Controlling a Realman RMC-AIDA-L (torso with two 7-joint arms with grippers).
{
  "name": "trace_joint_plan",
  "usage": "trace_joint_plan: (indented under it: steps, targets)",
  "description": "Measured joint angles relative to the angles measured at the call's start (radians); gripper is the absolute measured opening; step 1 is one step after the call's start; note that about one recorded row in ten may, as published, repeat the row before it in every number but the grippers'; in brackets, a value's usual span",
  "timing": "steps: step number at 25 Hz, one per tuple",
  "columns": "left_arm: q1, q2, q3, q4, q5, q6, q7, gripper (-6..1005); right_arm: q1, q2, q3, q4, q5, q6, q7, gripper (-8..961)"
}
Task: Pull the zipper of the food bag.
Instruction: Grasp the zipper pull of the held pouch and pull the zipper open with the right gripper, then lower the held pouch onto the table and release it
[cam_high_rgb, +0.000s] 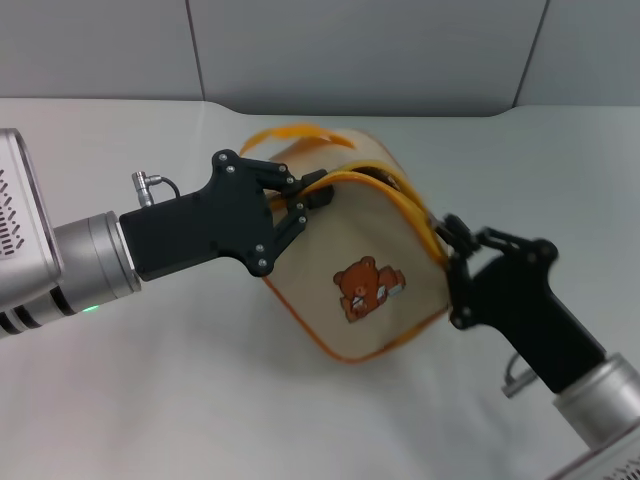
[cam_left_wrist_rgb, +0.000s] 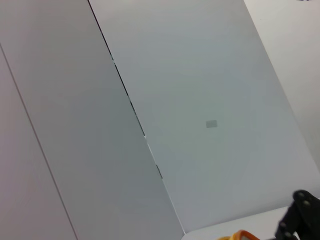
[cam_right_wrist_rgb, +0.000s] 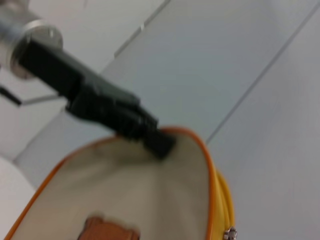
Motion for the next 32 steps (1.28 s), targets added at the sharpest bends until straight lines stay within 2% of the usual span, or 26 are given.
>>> trace_joint_plan:
  steps: [2,9,13,16,17,20,22,23,26,27,30,31,32]
  targets:
    - [0.0,0.0,-0.004,0.004,-0.001,-0.002,0.0,61,-0.037,0.0,0.001,-0.01,0.005,0.045,0.004,5]
    - [-0.006,0.0,-0.004,0.002,-0.002,-0.011,0.001,61,-0.073,0.0,0.013,-0.044,0.009,0.123,0.065,4]
    - [-0.009,0.0,-0.005,-0.024,-0.009,-0.013,-0.004,61,-0.083,0.0,0.014,-0.048,0.01,0.058,0.069,9]
    - [-0.01,0.0,-0.012,-0.09,-0.066,-0.011,0.004,61,-0.088,0.0,0.031,-0.049,0.01,-0.001,0.104,26]
    - [-0.01,0.0,-0.014,-0.157,-0.139,-0.011,0.017,61,-0.084,-0.001,0.07,-0.058,0.01,-0.031,0.203,31]
    - [-0.01,0.0,-0.016,-0.216,-0.195,-0.013,0.022,61,-0.075,-0.004,0.089,-0.083,0.007,-0.043,0.322,91]
    - [-0.005,0.0,-0.049,-0.284,-0.24,-0.021,0.021,61,-0.048,-0.007,0.082,-0.159,0.004,-0.059,0.571,132]
    - [-0.005,0.0,-0.049,-0.284,-0.24,-0.021,0.021,61,-0.048,-0.007,0.082,-0.159,0.004,-0.059,0.571,152]
    - [0.012,0.0,-0.083,-0.319,-0.261,-0.025,0.014,61,-0.025,-0.008,0.061,-0.251,-0.006,-0.078,0.806,212]
    - [0.019,0.0,-0.087,-0.32,-0.261,-0.024,0.003,61,-0.017,-0.008,0.047,-0.282,-0.01,-0.08,0.879,260]
    - [0.031,0.002,-0.078,-0.315,-0.251,-0.017,-0.023,151,0.005,-0.009,-0.017,-0.371,-0.013,-0.08,1.064,406]
    - [0.037,0.003,-0.07,-0.305,-0.242,-0.011,-0.037,181,0.01,-0.01,-0.05,-0.407,-0.013,-0.083,1.128,454]
    - [0.037,0.003,-0.07,-0.305,-0.242,-0.011,-0.037,211,0.014,-0.011,-0.129,-0.504,-0.014,-0.091,1.29,499]
